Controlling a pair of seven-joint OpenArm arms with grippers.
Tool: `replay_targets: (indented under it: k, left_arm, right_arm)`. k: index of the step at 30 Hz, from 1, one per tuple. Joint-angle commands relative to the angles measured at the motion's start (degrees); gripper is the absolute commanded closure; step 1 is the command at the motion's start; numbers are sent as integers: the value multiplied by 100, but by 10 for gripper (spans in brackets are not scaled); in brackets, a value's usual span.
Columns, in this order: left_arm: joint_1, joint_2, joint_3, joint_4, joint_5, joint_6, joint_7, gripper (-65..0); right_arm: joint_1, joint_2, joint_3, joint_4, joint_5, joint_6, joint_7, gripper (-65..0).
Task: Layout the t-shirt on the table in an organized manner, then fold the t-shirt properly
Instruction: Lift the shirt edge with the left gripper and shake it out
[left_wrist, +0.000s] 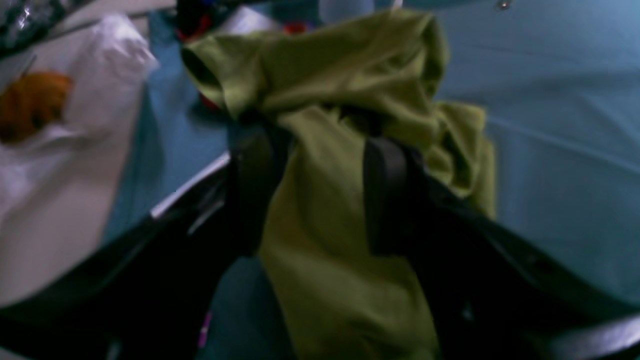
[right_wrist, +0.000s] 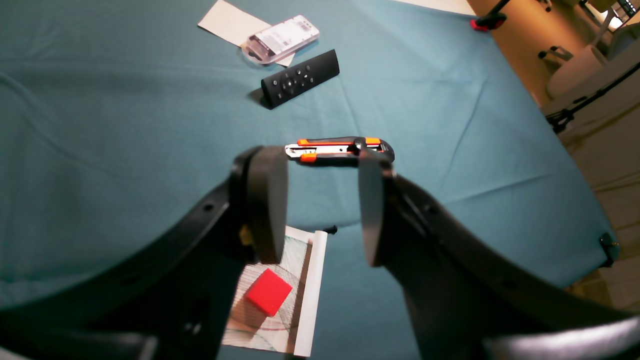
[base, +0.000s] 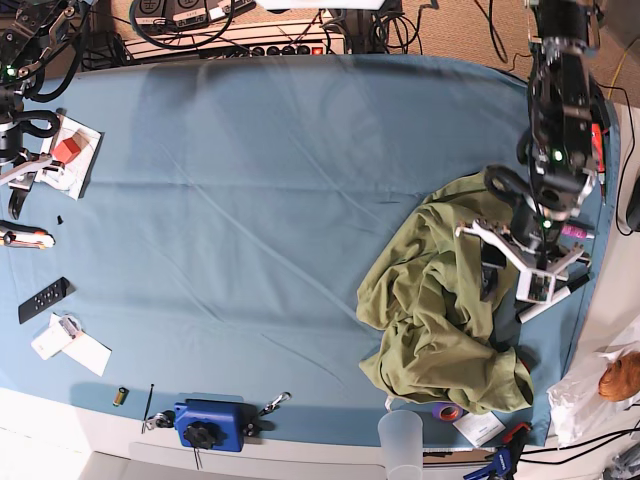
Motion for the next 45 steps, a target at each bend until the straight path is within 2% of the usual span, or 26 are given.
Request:
replay_targets:
  k: [1, 2, 4, 6, 14, 19, 21, 22, 24, 25, 28, 30, 32, 34, 37, 42, 45]
  left_arm:
    - [-197, -76, -22, -37, -111, 13, -103, -307]
    - [-308, -87, -22, -173, -291, -55, 31, -307]
    - [-505, -90, -22, -389, -702, -396, 411, -307]
    - [-643, -90, -13, -568, -1014, -737, 514, -307]
    - [-1156, -90, -13, -1497, -1027, -789, 511, -307]
    - [-1366, -92, -13, -2114, -1119, -1294, 525, -306]
    - [-1364, -90, -13, -2144, -1290, -1381, 538, -260]
    - [-1366, -92, -13, -2142, -1379, -1480, 535, -204]
    - [-1384, -90, -13, -2140, -1532, -1545, 533, -40]
    - [-1397, -92, -13, -2135, -1593, -1567, 533, 0]
    - [-1429, -94, -15, -2050, -1720, -1775, 654, 0]
    - [-1429, -96, -20, -1816, -1921, -1895, 1023, 0]
    - [-1427, -96, -20, -1491, -2299, -2245, 1510, 0]
    - [-1381, -101, -20, -1095, -2837, -2743, 1991, 0]
    - [-1130, -179, -20, -485, -3434, -3272, 2273, 0]
    - [-348, -313, -17, 177, -3947, -3672, 2693, 0]
    - [197, -330, -17, 236, -4402, -3675, 2964, 0]
  right_arm:
    - [31, 109, 42, 79, 13, -44, 162, -240]
    - [31, 109, 42, 79, 11, -42, 162, -240]
    - [31, 109, 42, 79, 11, -42, 162, -240]
    - [31, 109, 42, 79, 11, -42, 162, -240]
    - [31, 109, 42, 79, 11, -42, 162, -240]
    - [31, 109, 42, 79, 11, -42, 162, -240]
    - [31, 109, 42, 79, 13, -44, 164, -240]
    - [31, 109, 42, 79, 11, -44, 164, -240]
    - [31, 109, 42, 79, 11, -42, 164, -240]
    - [31, 109, 42, 79, 11, -44, 166, -240]
    - [31, 109, 42, 79, 11, -44, 168, -240]
    - [31, 109, 42, 79, 11, -44, 168, -240]
    - [31, 109, 42, 79, 13, -44, 173, -240]
    - [31, 109, 42, 79, 13, -44, 168, -240]
    - [31, 109, 42, 79, 33, -42, 164, -240]
    - [31, 109, 42, 79, 59, -42, 164, -240]
    - [31, 109, 42, 79, 315, -22, 162, -240]
